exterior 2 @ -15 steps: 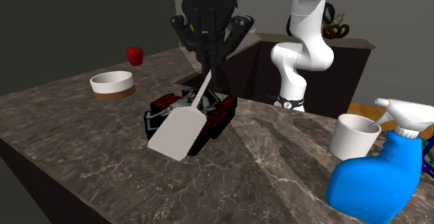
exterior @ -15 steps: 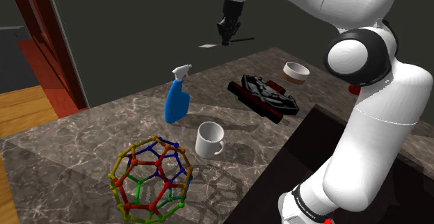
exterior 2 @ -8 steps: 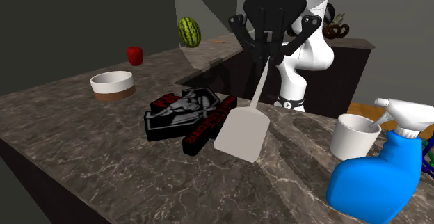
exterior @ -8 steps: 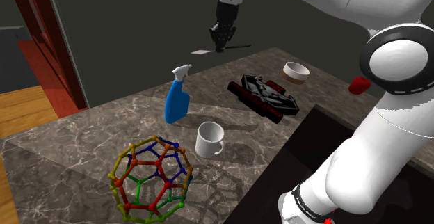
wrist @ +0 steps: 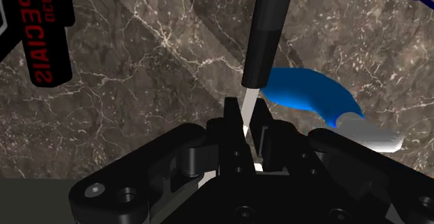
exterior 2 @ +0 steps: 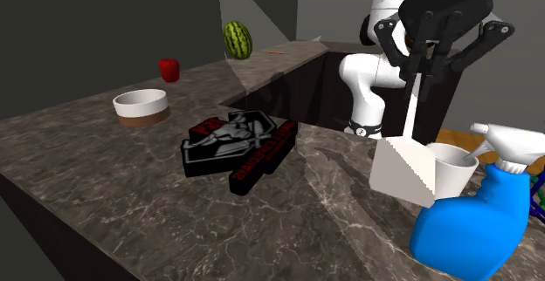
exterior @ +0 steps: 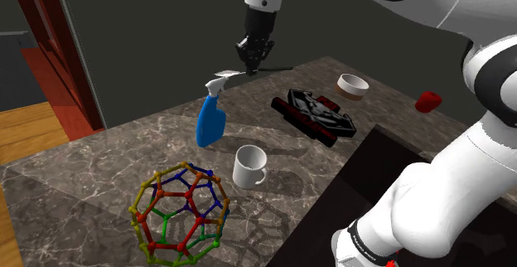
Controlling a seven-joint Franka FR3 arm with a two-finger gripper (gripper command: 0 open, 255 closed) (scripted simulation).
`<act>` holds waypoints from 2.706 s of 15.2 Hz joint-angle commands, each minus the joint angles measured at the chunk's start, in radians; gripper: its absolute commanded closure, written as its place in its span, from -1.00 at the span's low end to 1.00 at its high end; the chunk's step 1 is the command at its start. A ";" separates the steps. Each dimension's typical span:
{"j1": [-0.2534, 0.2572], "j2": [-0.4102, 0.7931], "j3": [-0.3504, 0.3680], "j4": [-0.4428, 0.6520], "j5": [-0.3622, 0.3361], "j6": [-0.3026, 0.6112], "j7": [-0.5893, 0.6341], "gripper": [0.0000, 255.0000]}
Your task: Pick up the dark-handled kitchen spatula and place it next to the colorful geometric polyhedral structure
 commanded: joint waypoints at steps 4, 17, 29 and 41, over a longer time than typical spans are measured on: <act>0.054 -0.047 0.057 -0.055 0.013 0.011 0.112 1.00; 0.197 -0.069 0.224 -0.080 0.046 0.023 0.418 1.00; 0.346 0.075 0.382 0.081 0.010 0.011 0.729 1.00; 0.604 0.408 0.480 0.492 -0.152 -0.094 1.042 1.00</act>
